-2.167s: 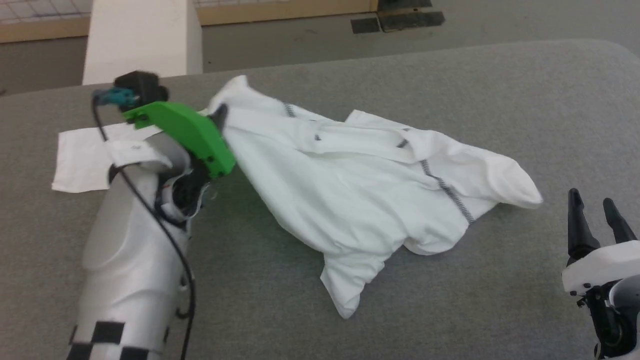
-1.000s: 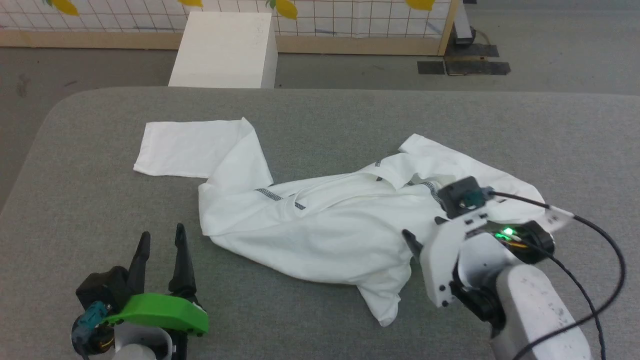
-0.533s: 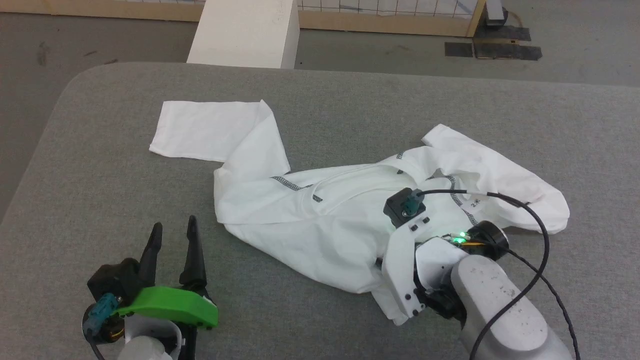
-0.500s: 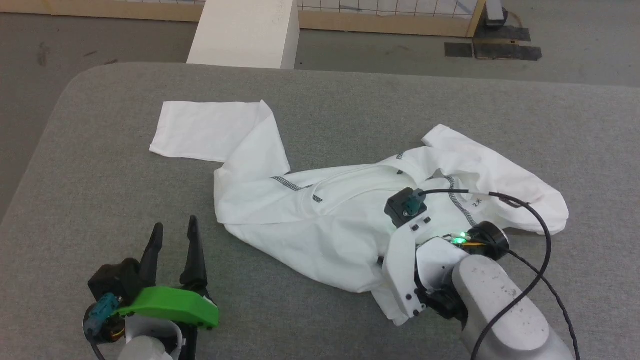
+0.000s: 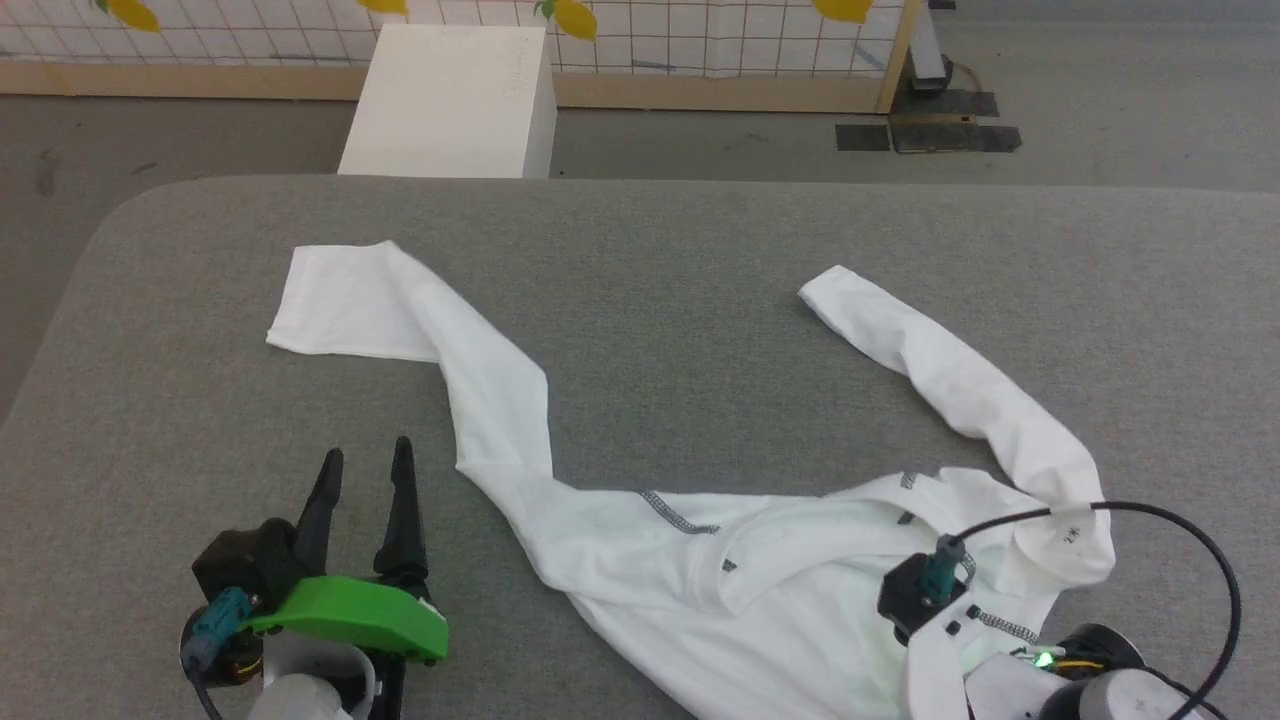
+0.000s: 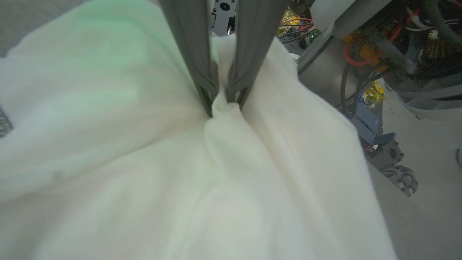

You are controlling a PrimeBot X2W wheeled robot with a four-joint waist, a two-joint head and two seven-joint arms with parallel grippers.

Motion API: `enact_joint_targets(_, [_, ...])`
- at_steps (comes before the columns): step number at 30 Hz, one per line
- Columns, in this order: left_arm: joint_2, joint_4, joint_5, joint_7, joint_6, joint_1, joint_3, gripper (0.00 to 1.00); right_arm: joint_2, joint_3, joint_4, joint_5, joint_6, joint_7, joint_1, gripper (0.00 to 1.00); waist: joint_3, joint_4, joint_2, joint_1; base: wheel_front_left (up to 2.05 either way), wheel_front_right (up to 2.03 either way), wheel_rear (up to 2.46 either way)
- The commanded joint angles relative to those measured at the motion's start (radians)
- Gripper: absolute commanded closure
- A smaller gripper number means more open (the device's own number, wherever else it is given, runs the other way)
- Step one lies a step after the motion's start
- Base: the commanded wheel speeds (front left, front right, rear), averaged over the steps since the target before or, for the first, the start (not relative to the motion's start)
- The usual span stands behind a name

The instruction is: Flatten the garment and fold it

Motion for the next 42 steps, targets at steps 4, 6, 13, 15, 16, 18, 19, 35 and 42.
enact_joint_targets(4, [0.006, 0.009, 0.012, 0.01, -0.011, -0.011, -0.014, 0.0, 0.058, -0.094, -0.076, -0.02, -0.001, -0.07, 0.072, 0.0, -0.014, -0.026, 0.0, 0.0, 0.0, 0.0, 0.0])
enact_joint_targets(6, [0.007, 0.01, 0.01, 0.018, -0.013, -0.014, -0.02, 0.0, 0.115, -0.163, -0.1, -0.014, -0.001, -0.142, 0.085, 0.0, -0.021, -0.031, 0.0, 0.0, 0.0, 0.0, 0.0])
enact_joint_targets(13, [0.02, -0.026, 0.01, 0.097, -0.053, -0.048, -0.11, 0.0, 0.303, -0.604, -0.169, -0.09, -0.001, -0.459, 0.109, 0.0, -0.046, -0.046, 0.0, 0.0, 0.0, 0.0, 0.0])
enact_joint_targets(15, [0.02, -0.036, 0.003, 0.145, -0.066, -0.057, -0.159, 0.0, 0.318, -0.671, -0.161, -0.119, -0.001, -0.494, 0.117, 0.0, -0.047, -0.049, 0.0, 0.0, 0.0, 0.0, 0.0])
enact_joint_targets(16, [0.021, -0.039, -0.002, 0.185, -0.072, -0.063, -0.195, 0.0, 0.324, -0.697, -0.158, -0.124, -0.001, -0.505, 0.122, 0.0, -0.047, -0.052, 0.0, 0.0, 0.0, 0.0, 0.0])
enact_joint_targets(18, [0.025, -0.045, -0.02, 0.276, -0.08, -0.082, -0.27, 0.0, 0.329, -0.724, -0.157, -0.135, -0.001, -0.513, 0.133, 0.0, -0.044, -0.056, 0.0, 0.0, 0.0, 0.0, 0.0])
enact_joint_targets(19, [0.031, -0.045, -0.031, 0.331, -0.082, -0.091, -0.31, 0.0, 0.33, -0.731, -0.155, -0.14, -0.001, -0.513, 0.137, 0.0, -0.042, -0.058, 0.0, 0.0, 0.0, 0.0, 0.0])
enact_joint_targets(35, [0.121, -0.039, -0.113, 0.852, -0.069, -0.199, -0.576, 0.28, 0.332, -0.695, -0.099, -0.11, -0.001, -0.55, 0.111, 0.0, 0.01, -0.113, 0.0, 0.0, 0.0, 0.0, 0.0])
enact_joint_targets(42, [0.121, -0.05, -0.142, 0.859, -0.072, -0.2, -0.578, 1.0, 0.332, -0.702, -0.091, -0.116, -0.001, -0.56, 0.112, 0.0, 0.019, -0.112, 0.0, 0.0, 0.0, 0.0, 0.0])
